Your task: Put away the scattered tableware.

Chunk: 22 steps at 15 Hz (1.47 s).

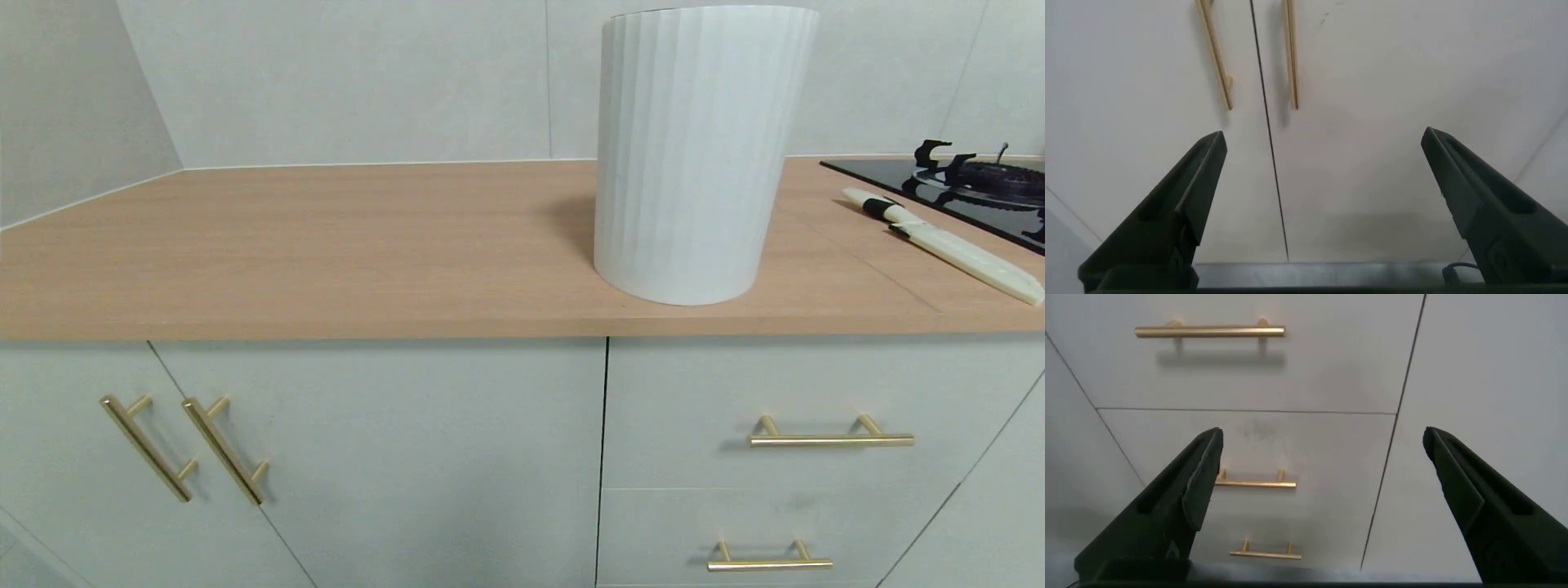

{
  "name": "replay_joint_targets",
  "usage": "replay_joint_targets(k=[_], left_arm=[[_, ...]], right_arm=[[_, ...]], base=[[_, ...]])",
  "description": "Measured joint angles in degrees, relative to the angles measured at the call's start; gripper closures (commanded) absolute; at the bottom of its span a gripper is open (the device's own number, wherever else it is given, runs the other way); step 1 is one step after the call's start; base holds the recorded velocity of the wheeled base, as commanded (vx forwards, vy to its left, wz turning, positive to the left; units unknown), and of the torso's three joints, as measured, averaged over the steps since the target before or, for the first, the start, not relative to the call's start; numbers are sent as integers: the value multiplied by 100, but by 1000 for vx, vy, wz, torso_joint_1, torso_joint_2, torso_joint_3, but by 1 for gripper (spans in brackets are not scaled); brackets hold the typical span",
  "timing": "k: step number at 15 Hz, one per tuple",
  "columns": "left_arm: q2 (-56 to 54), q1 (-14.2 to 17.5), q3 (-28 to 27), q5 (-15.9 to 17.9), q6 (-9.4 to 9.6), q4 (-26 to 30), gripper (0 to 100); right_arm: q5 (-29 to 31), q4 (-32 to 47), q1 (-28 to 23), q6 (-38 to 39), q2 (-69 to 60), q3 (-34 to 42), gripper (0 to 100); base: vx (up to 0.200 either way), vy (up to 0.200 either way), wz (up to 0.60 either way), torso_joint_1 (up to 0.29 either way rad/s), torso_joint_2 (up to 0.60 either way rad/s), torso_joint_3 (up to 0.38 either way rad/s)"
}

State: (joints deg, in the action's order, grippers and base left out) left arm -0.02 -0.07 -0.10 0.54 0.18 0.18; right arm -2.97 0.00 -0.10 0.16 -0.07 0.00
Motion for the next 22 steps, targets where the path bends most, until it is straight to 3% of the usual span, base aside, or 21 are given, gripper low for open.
replay_joint_targets(k=[2,19,22], left_arm=[[0,2,0,0,0,0,0],[0,0,0,0,0,0,0],[0,-2,0,0,0,-9,0]], right_arm=[[0,0,2,-2,0,0,0],[0,0,0,-6,0,0,0],[0,2,0,-6,0,0,0]], base=[[0,0,-600,-5,7,0],[0,0,0,1,-4,-1],[0,0,0,56,-212,-253]])
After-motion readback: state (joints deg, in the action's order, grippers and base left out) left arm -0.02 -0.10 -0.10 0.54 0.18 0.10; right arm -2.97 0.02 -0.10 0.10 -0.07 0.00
